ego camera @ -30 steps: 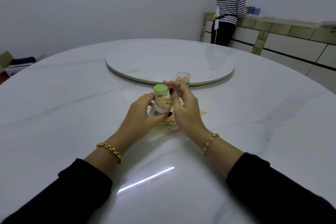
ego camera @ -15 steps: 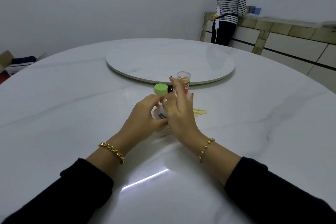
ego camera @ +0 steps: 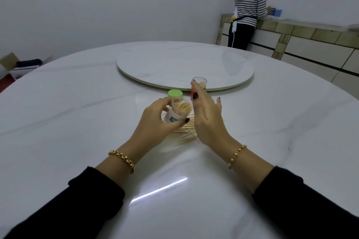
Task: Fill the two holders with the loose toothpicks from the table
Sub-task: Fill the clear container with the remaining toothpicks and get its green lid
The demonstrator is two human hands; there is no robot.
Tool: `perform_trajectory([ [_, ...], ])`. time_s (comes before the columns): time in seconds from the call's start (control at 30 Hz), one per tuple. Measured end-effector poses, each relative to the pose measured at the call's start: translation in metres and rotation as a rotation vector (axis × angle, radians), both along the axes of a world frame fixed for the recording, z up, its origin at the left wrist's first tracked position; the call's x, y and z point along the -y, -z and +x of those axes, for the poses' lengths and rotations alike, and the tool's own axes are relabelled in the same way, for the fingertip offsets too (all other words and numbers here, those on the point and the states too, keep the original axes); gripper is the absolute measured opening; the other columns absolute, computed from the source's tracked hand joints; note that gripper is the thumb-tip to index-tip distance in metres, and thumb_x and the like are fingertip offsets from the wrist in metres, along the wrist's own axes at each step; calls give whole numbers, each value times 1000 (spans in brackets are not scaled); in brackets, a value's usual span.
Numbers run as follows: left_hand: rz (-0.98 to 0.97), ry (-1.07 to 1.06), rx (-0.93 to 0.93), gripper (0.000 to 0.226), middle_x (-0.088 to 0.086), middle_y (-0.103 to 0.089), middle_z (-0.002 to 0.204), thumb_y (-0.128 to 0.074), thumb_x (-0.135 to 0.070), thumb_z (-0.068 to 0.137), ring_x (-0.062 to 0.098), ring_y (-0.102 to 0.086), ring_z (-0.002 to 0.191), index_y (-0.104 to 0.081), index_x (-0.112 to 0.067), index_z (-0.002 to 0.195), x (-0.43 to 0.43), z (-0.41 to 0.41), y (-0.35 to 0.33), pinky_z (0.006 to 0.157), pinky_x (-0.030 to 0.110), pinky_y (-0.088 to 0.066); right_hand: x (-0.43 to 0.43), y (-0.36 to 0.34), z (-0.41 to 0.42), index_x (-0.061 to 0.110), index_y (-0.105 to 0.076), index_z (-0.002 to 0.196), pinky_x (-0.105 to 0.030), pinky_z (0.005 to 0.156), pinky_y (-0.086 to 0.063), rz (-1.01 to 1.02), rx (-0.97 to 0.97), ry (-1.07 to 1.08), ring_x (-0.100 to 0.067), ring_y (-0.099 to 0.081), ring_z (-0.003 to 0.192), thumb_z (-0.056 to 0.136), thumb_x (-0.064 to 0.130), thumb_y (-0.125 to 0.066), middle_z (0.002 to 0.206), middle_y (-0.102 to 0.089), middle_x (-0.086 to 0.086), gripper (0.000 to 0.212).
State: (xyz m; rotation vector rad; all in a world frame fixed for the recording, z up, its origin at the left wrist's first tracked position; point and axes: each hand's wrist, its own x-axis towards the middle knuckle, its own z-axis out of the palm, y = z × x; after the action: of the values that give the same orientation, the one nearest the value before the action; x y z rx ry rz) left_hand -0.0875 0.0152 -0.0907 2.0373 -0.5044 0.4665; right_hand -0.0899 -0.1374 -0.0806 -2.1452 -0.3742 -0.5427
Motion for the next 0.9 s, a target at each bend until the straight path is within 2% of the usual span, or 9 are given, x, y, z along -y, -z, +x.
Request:
perform_trajectory([
  [0.23, -54, -45, -13, 46, -10, -63, 109, -75, -35, 74, 8, -58, 98, -61, -24, 116, -3, 2, -1, 76, 7, -44, -2, 8, -11, 34, -44, 139, -46, 114, 17, -196, 128, -89, -1, -14, 144, 92, 45, -15, 152, -32, 13, 56],
  [0.3, -35, -56, -19, 45, -11, -63, 108, -75, -38, 74, 8, -58, 98, -61, -25, 115, -5, 3, 0, 77, 9, -45, -2, 7, -10, 33, -53, 132, -50, 116, 9, -150, 150, -107, -1, -21, 141, 94, 43, -19, 148, -39, 13, 52],
  [0.37, -26, -70, -32, 43, -11, -62, 107, -77, -36, 74, 8, -57, 97, -60, -28, 112, -6, 4, 1, 75, 8, -44, -1, 6, -8, 28, -64, 119, -55, 114, -11, -56, 191, -130, -1, -34, 133, 96, 38, -26, 137, -51, 11, 46],
  [0.43, -27, -80, -30, 44, -10, -62, 107, -78, -34, 73, 8, -57, 96, -60, -27, 112, -7, 4, 1, 73, 7, -43, 2, 5, -6, 23, -67, 111, -55, 106, -27, -17, 257, -130, -3, -43, 125, 97, 33, -31, 126, -57, 8, 40],
  [0.5, -37, -81, -16, 46, -8, -63, 109, -79, -33, 73, 10, -57, 96, -61, -23, 115, -7, 4, 1, 73, 6, -43, 3, 6, -3, 21, -66, 110, -53, 103, -32, 5, 281, -112, -5, -46, 122, 96, 31, -33, 122, -59, 8, 37],
  [0.63, -38, -65, 2, 50, -7, -63, 110, -79, -31, 73, 10, -57, 98, -61, -20, 118, -7, 4, 1, 76, 5, -42, 4, 10, 5, 23, -62, 119, -50, 104, -34, -15, 231, -138, -11, -44, 126, 96, 31, -32, 128, -55, 6, 39],
  [0.73, -33, -62, -7, 50, -8, -63, 111, -79, -32, 73, 8, -56, 97, -61, -21, 118, -8, 4, 2, 76, 5, -42, 4, 10, 7, 21, -65, 114, -35, 105, -37, 42, 188, -204, -11, -44, 126, 96, 30, -34, 128, -54, 5, 37],
  [0.8, -29, -84, -18, 51, -8, -62, 111, -80, -34, 72, 8, -56, 98, -60, -23, 118, -10, 6, 2, 75, 4, -42, 5, 7, 7, 15, -67, 104, -23, 98, -39, 110, 203, -199, -10, -49, 118, 96, 29, -37, 119, -56, 3, 34],
  [0.9, -37, -131, -37, 49, -8, -61, 111, -80, -31, 73, 5, -55, 95, -60, -24, 117, -16, 8, 1, 72, 0, -39, 7, 6, 13, 12, -64, 97, -13, 89, -39, 158, 223, -132, -3, -53, 104, 94, 19, -47, 104, -59, 6, 19],
])
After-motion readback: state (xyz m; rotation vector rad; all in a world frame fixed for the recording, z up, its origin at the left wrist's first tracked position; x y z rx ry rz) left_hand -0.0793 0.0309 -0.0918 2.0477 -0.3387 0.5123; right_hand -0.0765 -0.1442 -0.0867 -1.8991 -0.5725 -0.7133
